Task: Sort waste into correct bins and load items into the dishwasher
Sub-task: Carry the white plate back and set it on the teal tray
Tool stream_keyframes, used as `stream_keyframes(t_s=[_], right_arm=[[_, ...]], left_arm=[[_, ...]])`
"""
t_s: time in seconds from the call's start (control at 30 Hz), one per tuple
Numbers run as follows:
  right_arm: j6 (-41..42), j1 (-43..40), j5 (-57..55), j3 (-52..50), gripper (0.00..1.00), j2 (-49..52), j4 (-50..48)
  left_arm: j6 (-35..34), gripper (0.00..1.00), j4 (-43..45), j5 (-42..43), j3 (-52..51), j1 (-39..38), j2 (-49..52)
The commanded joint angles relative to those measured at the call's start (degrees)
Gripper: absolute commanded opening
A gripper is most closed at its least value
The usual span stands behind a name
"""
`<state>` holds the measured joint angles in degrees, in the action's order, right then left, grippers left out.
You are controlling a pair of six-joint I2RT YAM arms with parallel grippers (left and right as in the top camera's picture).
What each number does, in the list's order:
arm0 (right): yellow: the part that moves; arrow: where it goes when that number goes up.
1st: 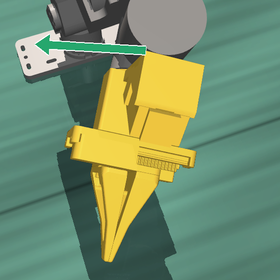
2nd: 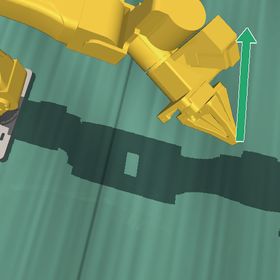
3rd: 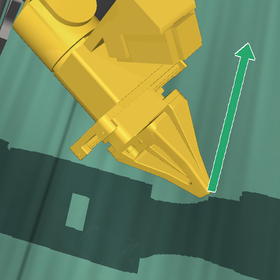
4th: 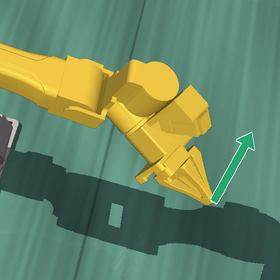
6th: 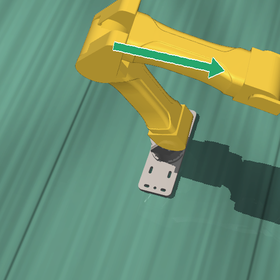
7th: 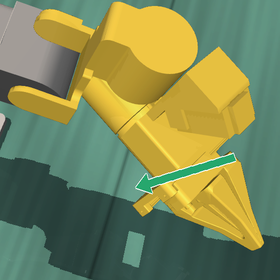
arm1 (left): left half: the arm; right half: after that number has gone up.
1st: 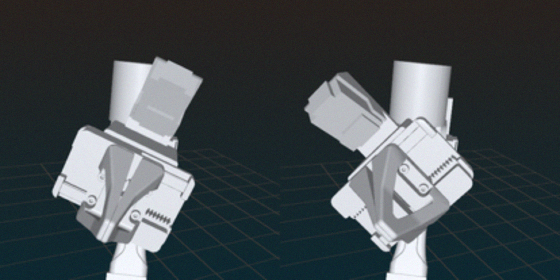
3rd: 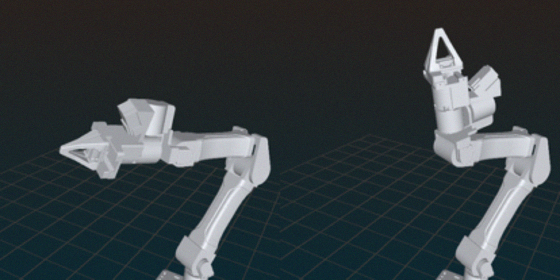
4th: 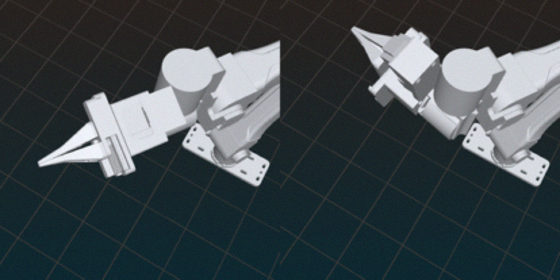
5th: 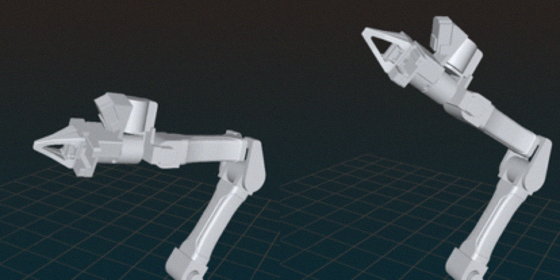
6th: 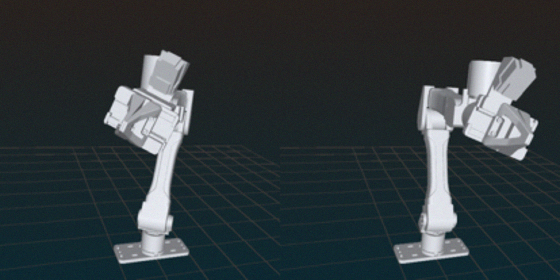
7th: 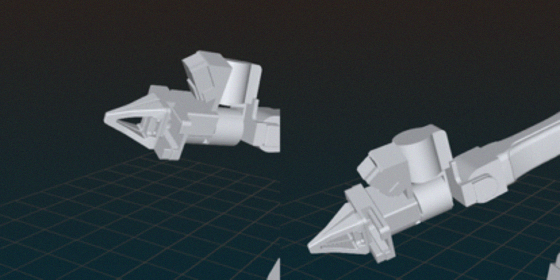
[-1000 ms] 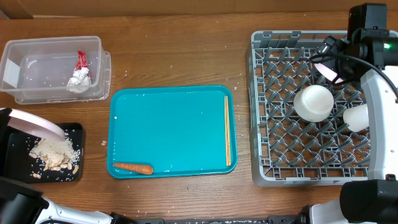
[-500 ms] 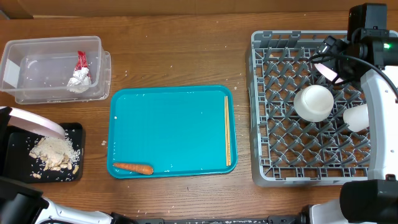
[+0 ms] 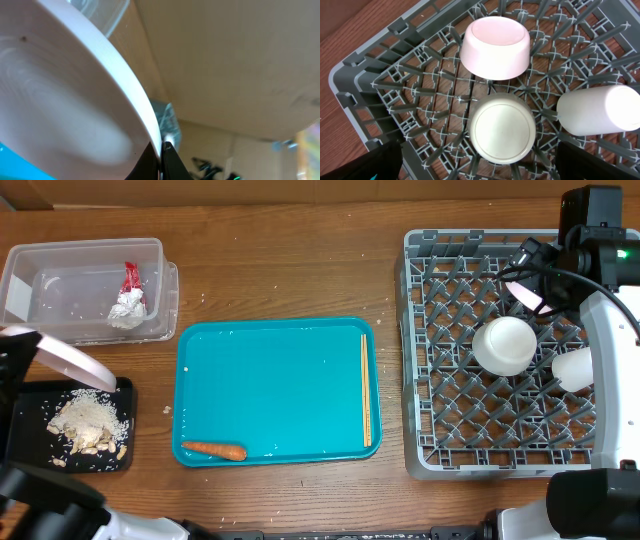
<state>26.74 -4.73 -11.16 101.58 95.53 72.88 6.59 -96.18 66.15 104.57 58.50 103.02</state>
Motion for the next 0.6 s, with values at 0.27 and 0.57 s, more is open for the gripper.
stream_keyframes(t_s=[0.27,0.57], right_arm=[[0.1,0.1,-0.8,1.0,1.00,-1.2,-0.3],[0.1,0.1,-0.8,1.0,1.00,-1.2,-0.3]], left_arm=[[-13.1,0.04,5.7,-25.7,1.4,-26.3,-12.9],[-28.6,0.04,12.4,-52.2,1.3,-58.8,-11.3]])
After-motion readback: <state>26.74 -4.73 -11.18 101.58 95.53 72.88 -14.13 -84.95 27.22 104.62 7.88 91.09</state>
